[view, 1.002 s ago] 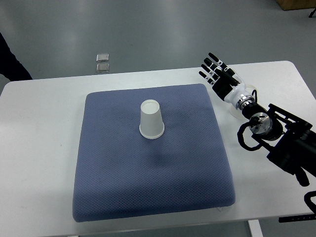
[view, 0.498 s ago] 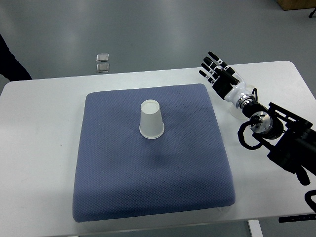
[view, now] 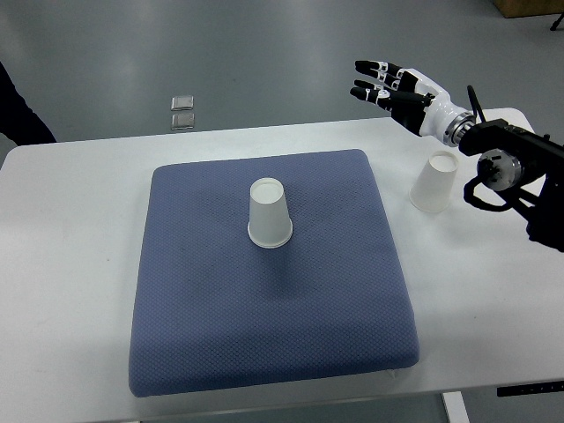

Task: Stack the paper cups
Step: 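Move the right hand over the white paper cup beside the pad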

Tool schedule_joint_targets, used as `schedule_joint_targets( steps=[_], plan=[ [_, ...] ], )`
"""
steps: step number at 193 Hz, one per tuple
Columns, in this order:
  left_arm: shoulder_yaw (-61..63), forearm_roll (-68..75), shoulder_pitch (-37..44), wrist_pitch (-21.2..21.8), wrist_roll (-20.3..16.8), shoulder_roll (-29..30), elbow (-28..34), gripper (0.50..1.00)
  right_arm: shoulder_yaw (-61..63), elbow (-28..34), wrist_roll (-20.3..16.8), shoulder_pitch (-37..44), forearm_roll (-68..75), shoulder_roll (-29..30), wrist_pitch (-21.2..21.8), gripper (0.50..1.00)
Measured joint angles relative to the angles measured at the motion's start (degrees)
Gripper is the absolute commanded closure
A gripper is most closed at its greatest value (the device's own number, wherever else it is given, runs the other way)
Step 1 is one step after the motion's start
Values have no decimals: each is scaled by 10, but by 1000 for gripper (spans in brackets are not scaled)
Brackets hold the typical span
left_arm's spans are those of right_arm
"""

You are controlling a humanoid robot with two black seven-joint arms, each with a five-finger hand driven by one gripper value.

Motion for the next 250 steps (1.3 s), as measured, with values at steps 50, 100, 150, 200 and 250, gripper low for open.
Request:
schedule_joint_targets(
  steps=[50,100,150,200,250],
  plan=[
    [0,0,-2,-1,0,0,-18,500,-336,36,-18,203,-2,-42,29,583],
    [-1,1,-2,-2,0,0,-35,500,-625,126,-52,404,-24,-35,89,583],
    [0,1,-2,-2,0,0,-56,500,-783,239,-85,580,-83,-15,108,583],
    [1,1,-2,-2,0,0,-57,500,-831,377,-114,745,-83,-24,129,583],
    [0,2,-2,-2,0,0,-57,500,-838,404,-117,796,-81,-28,126,583]
  ],
)
